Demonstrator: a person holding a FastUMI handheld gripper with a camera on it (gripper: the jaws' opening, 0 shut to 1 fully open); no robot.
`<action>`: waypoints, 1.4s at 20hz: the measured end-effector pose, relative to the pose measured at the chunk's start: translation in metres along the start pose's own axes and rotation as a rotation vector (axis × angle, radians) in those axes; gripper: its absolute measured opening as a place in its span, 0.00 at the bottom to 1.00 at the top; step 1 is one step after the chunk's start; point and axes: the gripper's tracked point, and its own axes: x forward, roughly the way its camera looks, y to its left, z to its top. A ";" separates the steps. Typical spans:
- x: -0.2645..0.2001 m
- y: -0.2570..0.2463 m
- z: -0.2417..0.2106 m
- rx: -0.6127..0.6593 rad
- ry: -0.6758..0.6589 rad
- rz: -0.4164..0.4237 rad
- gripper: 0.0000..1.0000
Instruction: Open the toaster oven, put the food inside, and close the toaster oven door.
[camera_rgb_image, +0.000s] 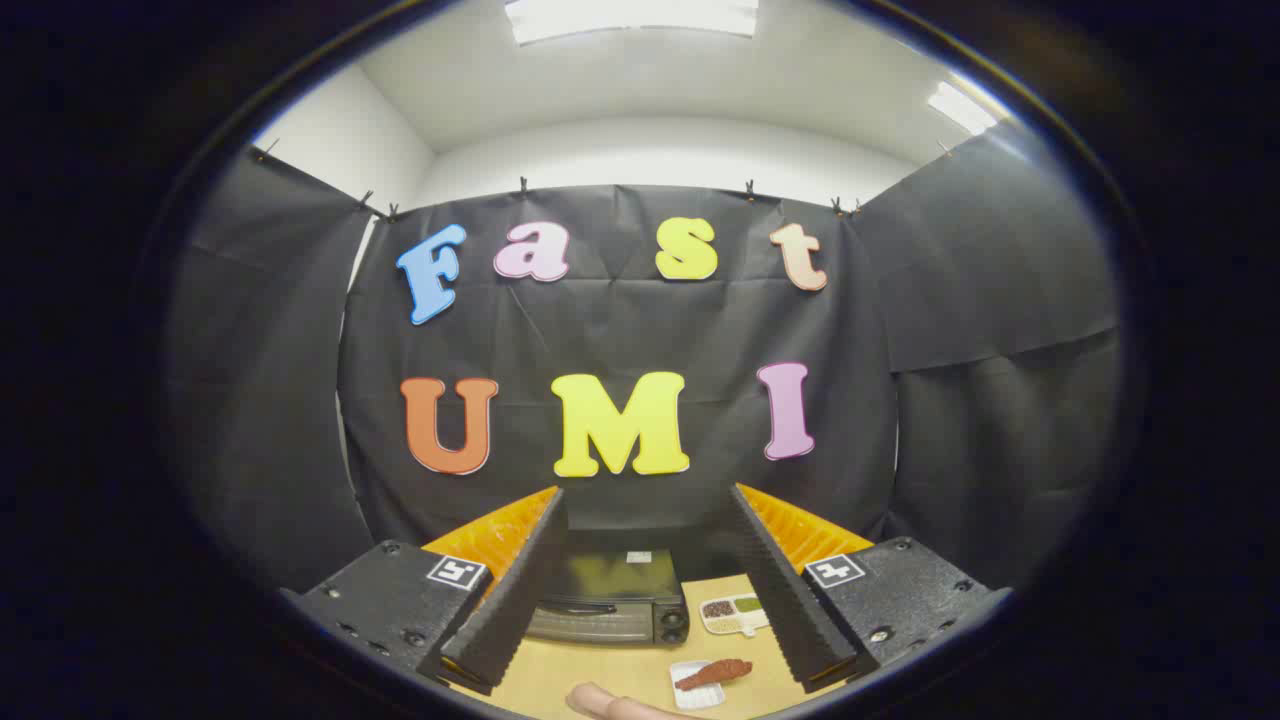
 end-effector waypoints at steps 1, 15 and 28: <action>-0.001 0.000 0.002 -0.007 -0.005 -0.003 1.00; 0.010 0.032 -0.012 -0.031 -0.030 0.010 1.00; 0.177 0.101 -0.240 -0.101 0.305 0.067 1.00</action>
